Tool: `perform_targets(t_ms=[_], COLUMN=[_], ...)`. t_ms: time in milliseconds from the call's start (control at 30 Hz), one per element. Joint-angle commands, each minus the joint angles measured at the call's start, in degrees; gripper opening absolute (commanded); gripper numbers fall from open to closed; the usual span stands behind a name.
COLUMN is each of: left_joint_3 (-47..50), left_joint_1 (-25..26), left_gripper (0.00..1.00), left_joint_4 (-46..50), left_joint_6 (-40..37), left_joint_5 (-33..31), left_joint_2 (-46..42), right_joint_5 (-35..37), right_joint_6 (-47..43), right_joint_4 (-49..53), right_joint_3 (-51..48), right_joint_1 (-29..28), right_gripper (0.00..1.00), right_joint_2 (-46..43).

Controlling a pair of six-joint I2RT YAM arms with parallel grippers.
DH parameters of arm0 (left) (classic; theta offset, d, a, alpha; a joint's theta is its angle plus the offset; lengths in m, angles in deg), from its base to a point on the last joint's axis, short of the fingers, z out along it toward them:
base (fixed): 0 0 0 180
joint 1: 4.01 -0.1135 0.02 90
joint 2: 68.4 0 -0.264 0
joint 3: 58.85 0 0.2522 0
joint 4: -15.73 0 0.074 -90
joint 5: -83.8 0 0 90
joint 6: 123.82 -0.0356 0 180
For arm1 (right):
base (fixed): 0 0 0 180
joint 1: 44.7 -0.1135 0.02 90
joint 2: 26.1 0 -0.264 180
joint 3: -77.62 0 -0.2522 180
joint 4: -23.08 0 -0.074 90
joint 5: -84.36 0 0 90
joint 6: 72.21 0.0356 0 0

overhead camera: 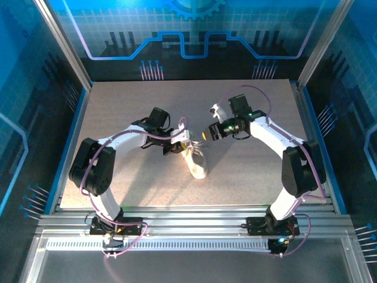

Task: Tie the shoes

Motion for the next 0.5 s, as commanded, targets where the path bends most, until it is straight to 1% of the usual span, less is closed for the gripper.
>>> perform_targets(t_ms=[0, 167, 400, 467], left_joint_3=[-1.80, -1.99, -2.59, -2.60], left_joint_1=[0.28, 0.30, 0.19, 0.24], left_gripper=[0.00, 0.00, 0.00, 0.02], left_joint_4=[-0.16, -0.40, 0.30, 0.39], left_joint_6=[0.22, 0.09, -0.21, -0.17], left_joint_5=[0.34, 0.36, 0.10, -0.04], left_joint_2=[-1.46, -1.74, -1.67, -1.75], right_joint_5=[-2.18, -1.59, -0.67, -0.11], right_joint_6=[0.87, -0.49, -2.15, -2.63], right_joint_4=[-0.93, 1.05, 4.63, 5.44], right_joint_3=[1.44, 3.44, 6.52, 7.40], right_joint_1=[-1.35, -3.29, -4.62, -5.00], right_gripper=[0.57, 0.57, 0.57, 0.56], right_joint_2=[2.43, 4.63, 8.44, 9.19])
